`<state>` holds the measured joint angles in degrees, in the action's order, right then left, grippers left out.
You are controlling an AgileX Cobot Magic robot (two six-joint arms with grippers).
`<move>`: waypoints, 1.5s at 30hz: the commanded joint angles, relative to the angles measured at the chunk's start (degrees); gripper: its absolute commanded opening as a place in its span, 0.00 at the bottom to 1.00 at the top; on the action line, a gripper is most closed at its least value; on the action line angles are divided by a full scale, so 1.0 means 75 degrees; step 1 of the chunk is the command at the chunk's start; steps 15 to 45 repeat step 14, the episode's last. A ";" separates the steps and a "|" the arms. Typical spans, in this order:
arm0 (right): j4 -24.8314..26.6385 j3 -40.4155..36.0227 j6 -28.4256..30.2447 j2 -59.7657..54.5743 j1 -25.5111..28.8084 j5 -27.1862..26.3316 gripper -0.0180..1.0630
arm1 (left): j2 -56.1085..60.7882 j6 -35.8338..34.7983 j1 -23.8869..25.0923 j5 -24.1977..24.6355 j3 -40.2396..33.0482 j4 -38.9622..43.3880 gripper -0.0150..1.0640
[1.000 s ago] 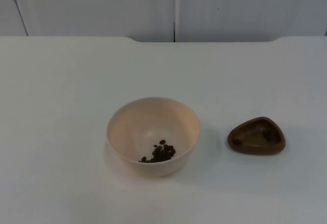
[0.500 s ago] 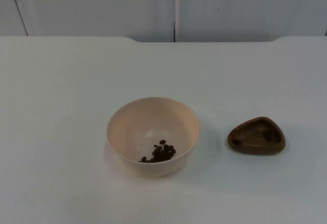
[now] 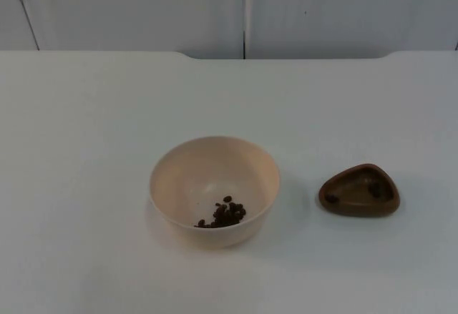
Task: Pick up the bowl with the left hand and pour the coffee beans from the cup into the bowl with the right hand.
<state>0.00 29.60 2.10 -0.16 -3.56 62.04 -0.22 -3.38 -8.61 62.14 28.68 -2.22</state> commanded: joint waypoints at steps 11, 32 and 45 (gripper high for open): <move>0.0000 -0.0002 -0.0013 0.0022 0.0039 -0.0037 0.99 | 0.0029 -0.0015 0.1190 -0.0103 -0.0045 -0.0065 0.99; 0.0000 -0.0002 -0.0013 0.0022 0.0039 -0.0037 0.99 | 0.0029 -0.0015 0.1410 -0.0103 -0.0045 -0.0065 0.99; 0.0000 -0.0002 -0.0013 0.0022 0.0039 -0.0037 0.99 | 0.0029 -0.0015 0.1410 -0.0103 -0.0045 -0.0065 0.99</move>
